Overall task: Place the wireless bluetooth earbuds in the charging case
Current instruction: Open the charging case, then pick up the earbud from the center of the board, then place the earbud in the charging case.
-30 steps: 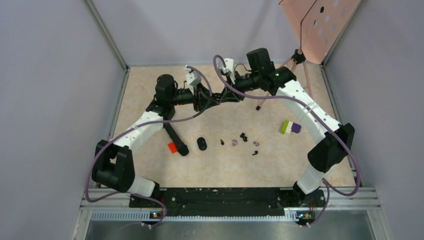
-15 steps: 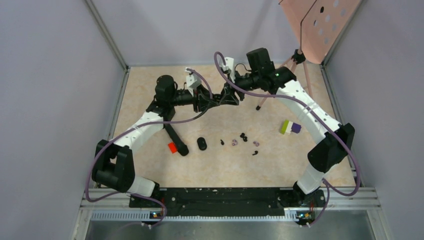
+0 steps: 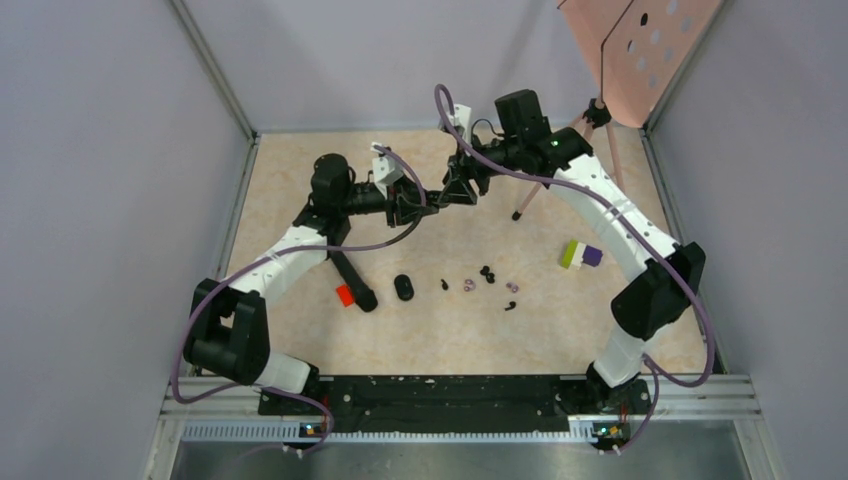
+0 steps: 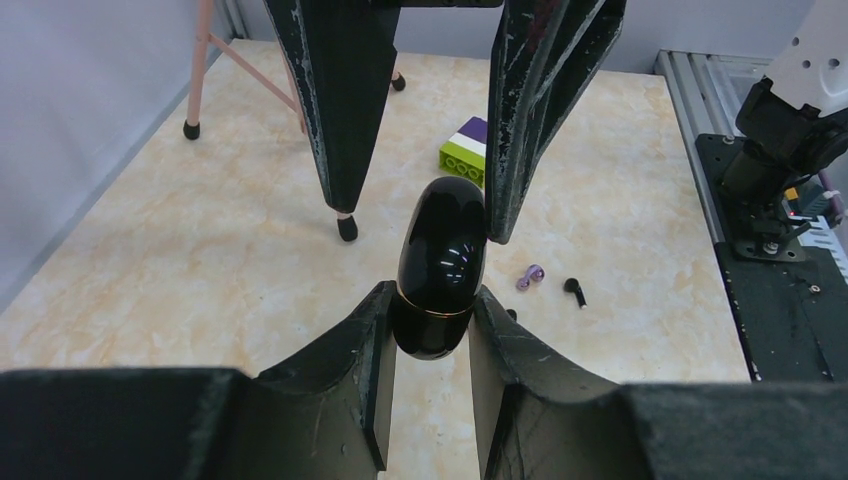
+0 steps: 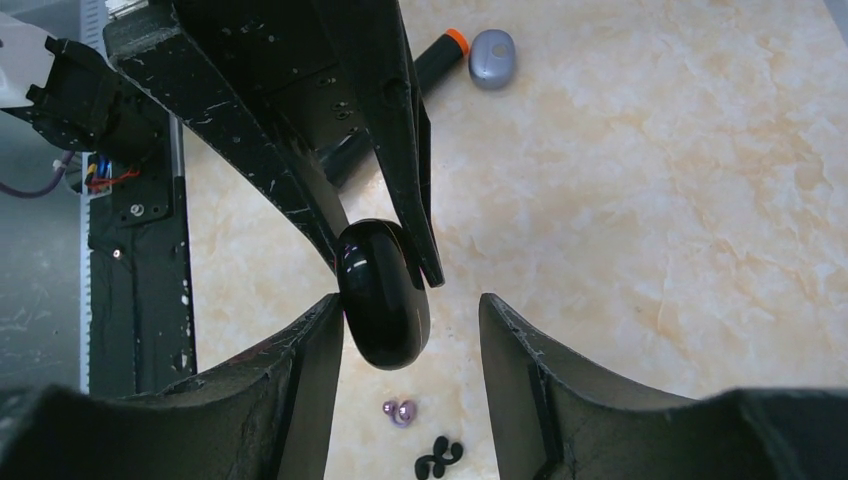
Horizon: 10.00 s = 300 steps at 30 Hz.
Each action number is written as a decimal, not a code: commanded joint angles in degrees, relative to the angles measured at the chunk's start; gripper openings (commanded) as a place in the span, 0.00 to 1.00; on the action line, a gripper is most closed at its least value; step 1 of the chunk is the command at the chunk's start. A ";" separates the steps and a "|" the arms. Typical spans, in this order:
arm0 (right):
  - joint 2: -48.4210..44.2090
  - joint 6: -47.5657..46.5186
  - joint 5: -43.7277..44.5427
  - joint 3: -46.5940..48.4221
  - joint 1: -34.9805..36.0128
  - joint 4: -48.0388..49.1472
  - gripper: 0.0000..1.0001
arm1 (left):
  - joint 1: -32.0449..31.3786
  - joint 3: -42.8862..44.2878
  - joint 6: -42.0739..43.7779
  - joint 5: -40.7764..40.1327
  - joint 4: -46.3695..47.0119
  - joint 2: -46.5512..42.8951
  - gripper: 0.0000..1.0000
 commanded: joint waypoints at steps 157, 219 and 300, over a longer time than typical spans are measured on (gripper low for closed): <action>-9.08 18.20 29.69 -30.31 -3.08 1.26 0.00 | 10.56 -9.55 -11.89 -13.68 -10.34 -10.91 0.00; -25.33 -38.05 17.68 -45.05 13.69 65.73 0.00 | 0.07 5.25 -11.63 2.64 4.46 -2.73 0.00; -26.04 -28.03 23.21 -27.69 12.41 30.28 0.74 | 0.19 0.48 -11.27 -2.00 9.76 -2.12 0.00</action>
